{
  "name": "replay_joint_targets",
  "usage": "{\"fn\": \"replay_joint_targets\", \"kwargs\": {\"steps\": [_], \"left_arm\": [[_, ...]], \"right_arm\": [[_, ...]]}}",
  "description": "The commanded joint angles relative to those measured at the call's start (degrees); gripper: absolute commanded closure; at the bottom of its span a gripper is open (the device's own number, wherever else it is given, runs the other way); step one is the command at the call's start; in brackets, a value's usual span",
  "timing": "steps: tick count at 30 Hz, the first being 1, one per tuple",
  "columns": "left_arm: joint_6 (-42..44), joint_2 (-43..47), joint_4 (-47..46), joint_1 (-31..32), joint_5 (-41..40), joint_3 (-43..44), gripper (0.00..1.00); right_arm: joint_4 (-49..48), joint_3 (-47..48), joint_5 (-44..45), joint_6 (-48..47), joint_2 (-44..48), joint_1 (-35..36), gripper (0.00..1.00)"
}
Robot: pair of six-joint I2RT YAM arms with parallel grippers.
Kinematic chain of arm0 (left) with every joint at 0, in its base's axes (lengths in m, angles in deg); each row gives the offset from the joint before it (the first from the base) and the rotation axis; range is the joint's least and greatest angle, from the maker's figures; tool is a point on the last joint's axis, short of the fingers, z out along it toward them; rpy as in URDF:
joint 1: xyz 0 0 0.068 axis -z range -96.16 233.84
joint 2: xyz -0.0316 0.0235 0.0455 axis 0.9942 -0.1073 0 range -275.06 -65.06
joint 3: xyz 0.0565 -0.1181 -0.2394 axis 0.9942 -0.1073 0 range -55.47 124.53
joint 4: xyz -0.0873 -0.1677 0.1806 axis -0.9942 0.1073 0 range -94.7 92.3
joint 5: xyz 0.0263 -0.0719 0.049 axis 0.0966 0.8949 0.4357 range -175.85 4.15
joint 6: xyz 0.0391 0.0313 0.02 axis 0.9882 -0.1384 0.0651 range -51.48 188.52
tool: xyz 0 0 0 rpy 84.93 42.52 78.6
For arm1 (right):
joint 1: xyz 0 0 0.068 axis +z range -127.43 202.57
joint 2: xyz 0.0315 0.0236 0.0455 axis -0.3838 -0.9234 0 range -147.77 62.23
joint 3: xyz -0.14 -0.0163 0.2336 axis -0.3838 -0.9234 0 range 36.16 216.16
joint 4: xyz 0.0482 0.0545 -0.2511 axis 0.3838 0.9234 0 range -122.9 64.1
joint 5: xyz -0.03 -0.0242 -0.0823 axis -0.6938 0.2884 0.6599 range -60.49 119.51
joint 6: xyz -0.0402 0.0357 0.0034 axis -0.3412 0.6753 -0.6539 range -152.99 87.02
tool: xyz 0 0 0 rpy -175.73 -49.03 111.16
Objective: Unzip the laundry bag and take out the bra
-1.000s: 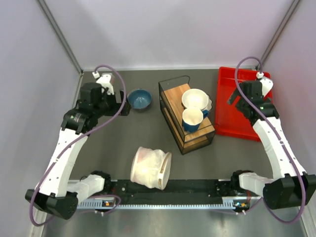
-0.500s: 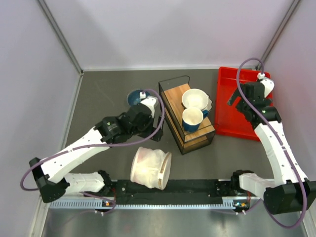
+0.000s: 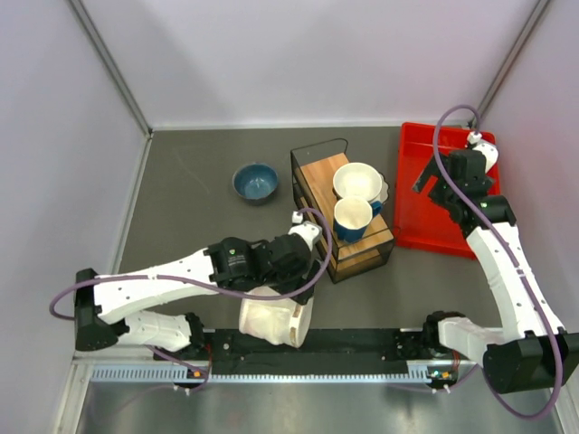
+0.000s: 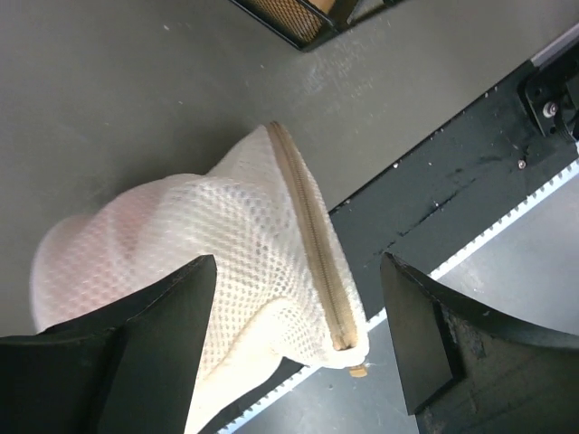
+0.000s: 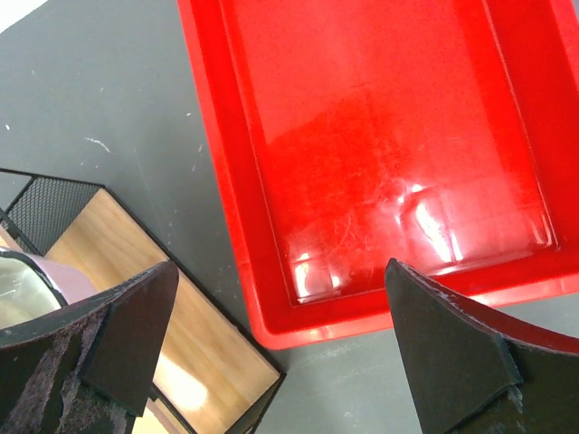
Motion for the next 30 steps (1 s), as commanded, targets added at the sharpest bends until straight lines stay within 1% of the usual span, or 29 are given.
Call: {"fn": "replay_joint_targets", "kwargs": {"steps": [1, 5, 7, 9, 10, 12, 13, 14, 16, 18, 19, 20, 21, 22, 23, 26, 27, 28, 30], "left_arm": [[-3.8, -2.9, 0.3, 2.1, 1.8, 0.8, 0.23], [-4.9, -5.6, -1.1, 3.4, 3.4, -1.1, 0.28], [-5.2, -6.7, -1.5, 3.5, 2.6, -1.1, 0.37], [-5.4, -8.5, -1.5, 3.5, 1.6, -1.0, 0.48], [-5.8, -9.1, -1.4, 3.5, 1.3, -0.9, 0.59], [-6.1, -10.1, -0.6, 3.5, 0.1, -0.3, 0.75], [-6.2, -10.2, 1.3, 3.5, -0.7, 0.3, 0.95], [-6.1, -9.8, 2.3, 3.4, -3.1, 1.3, 1.00], [-5.1, -7.2, 4.8, 2.8, -5.7, 2.0, 1.00], [-3.7, -4.2, 5.8, -1.2, -5.6, 2.2, 1.00], [-2.0, -0.4, 6.1, -3.5, -4.9, 2.5, 1.00], [-1.4, 1.5, 6.1, -9.2, -3.5, 3.0, 1.00], [-0.9, 3.5, 5.7, -12.2, -1.2, 3.4, 1.00], [0.3, 7.7, 4.7, -15.1, -0.6, 3.9, 1.00], [0.6, 9.4, 3.1, -19.8, 0.2, 5.2, 1.00], [-2.0, 12.2, 1.9, -27.8, -1.6, 10.8, 1.00], [-3.1, 12.5, -0.1, -28.4, -4.0, 11.6, 1.00], [-5.3, 12.9, -1.3, -28.8, -8.0, 12.3, 1.00], [-6.7, 12.3, -5.3, -30.1, -10.0, 14.2, 1.00]], "right_arm": [[-2.0, -0.1, -2.2, -0.2, 1.4, 0.4, 0.01], [-2.1, -1.4, -2.3, -0.4, 2.3, 0.4, 0.01], [-2.2, -2.0, -2.5, -0.4, 2.8, 0.5, 0.01], [-2.3, -2.2, -2.5, -0.3, 3.0, 0.4, 0.01], [-2.3, -2.1, -2.5, -0.3, 3.0, 0.4, 0.01], [-2.3, -1.6, -2.5, -0.5, 3.2, 0.4, 0.01], [-2.3, -1.5, -2.1, -0.6, 3.4, 0.4, 0.01], [-2.4, -1.2, -2.2, -0.8, 3.5, 0.5, 0.01], [-2.7, -0.1, -4.1, -1.5, 3.6, 0.5, 0.01], [-3.3, 1.8, -6.8, -3.7, 3.7, 0.4, 0.01], [-3.8, 2.6, -9.3, -4.1, 3.7, 0.4, 0.01], [-4.1, 3.5, -10.4, -5.1, 4.1, 0.4, 0.01], [-4.2, 5.6, -11.9, -5.5, 4.3, 0.4, 0.01], [-4.4, 6.8, -13.9, -5.7, 4.5, 0.5, 0.01], [-4.6, 7.9, -14.8, -5.6, 5.1, 0.5, 0.01], [-5.5, 12.9, -18.2, -4.5, 5.8, 1.2, 0.01], [-5.8, 15.4, -18.5, -4.2, 5.8, 1.7, 0.01], [-6.4, 16.4, -22.1, -3.8, 5.7, 2.1, 0.01], [-9.9, 18.5, -26.3, -3.5, 4.7, 3.9, 0.02]]}}
